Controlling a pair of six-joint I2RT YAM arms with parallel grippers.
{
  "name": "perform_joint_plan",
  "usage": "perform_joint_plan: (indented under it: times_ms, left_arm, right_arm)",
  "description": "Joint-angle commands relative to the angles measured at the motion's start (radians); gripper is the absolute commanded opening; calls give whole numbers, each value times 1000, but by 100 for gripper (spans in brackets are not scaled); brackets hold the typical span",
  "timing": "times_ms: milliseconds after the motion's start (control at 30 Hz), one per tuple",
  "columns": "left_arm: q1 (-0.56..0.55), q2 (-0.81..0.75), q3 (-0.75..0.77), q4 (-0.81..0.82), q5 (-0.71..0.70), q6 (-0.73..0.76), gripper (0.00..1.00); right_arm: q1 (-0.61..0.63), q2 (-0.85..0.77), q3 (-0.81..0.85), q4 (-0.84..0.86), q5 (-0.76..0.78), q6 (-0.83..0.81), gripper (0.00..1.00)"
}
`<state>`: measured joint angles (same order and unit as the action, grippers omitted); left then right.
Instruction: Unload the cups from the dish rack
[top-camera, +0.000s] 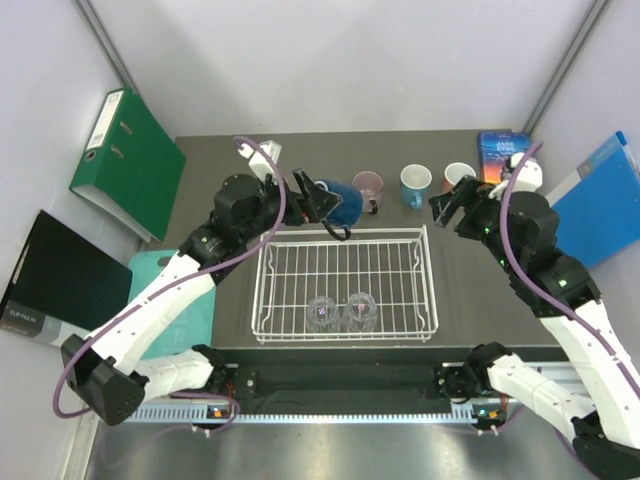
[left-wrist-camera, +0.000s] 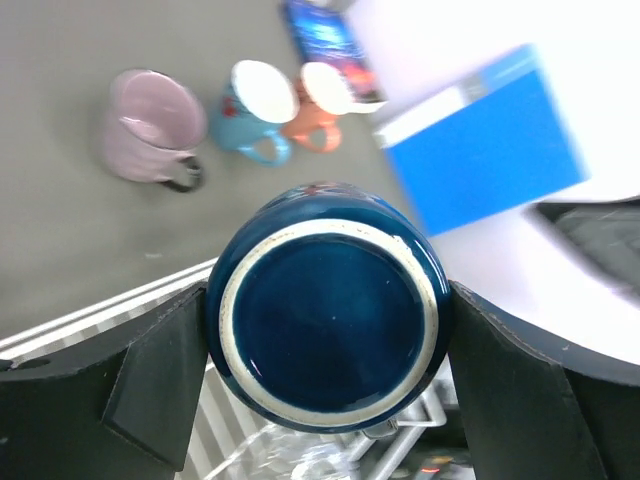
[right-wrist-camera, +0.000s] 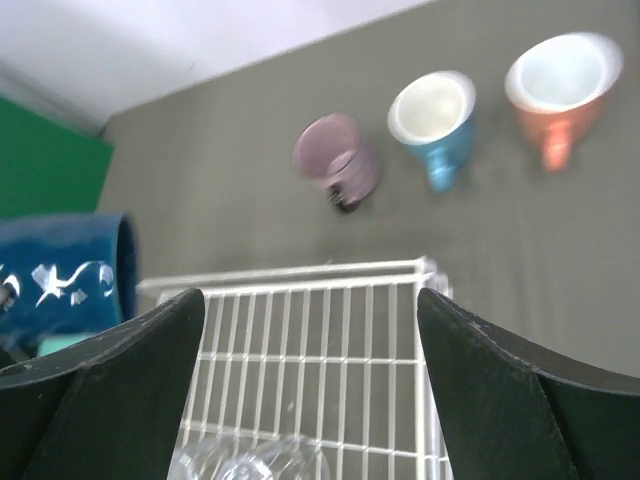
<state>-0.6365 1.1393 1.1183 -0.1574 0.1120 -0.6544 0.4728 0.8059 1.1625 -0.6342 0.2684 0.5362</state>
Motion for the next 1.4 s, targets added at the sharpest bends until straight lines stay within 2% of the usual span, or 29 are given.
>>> perform_joint_plan:
  times_ms: [0, 167, 333, 500, 600, 833, 1033, 1133, 1167, 1200, 1367]
  left_arm:
    - [70, -18, -84, 441, 270, -276, 0]
    - [92, -9, -136, 602, 371, -398, 0]
    - [103, -7, -199, 723, 402, -467, 0]
    - [104, 5, -245, 795, 416, -525, 0]
    - [104, 14, -256, 815, 420, -539, 0]
    - [106, 49, -268, 866, 439, -567, 0]
    - [104, 96, -272, 953, 468, -611, 0]
    - [106, 111, -275, 984, 476, -626, 0]
    - [104, 114, -276, 987, 474, -626, 0]
    - [106, 114, -276, 989, 472, -626, 0]
    - [104, 128, -264, 998, 485, -630, 0]
  right_arm:
    - [-3, 4, -62, 143, -210, 63, 86]
    - [-3, 1, -138, 326, -395, 131, 83]
    - [-11, -2, -214, 526, -535, 243, 82]
    - [-13, 7, -300, 824, -693, 396, 80]
    - [-13, 22, -316, 930, -742, 449, 78]
    - [-13, 108, -302, 1018, -842, 492, 73]
    - [-10, 148, -297, 1033, -850, 501, 69]
    - [-11, 173, -291, 1038, -856, 502, 61]
    - [-10, 185, -288, 1039, -859, 504, 52]
    - [-11, 190, -288, 1039, -860, 505, 49]
    - [-8, 206, -296, 1035, -865, 498, 40]
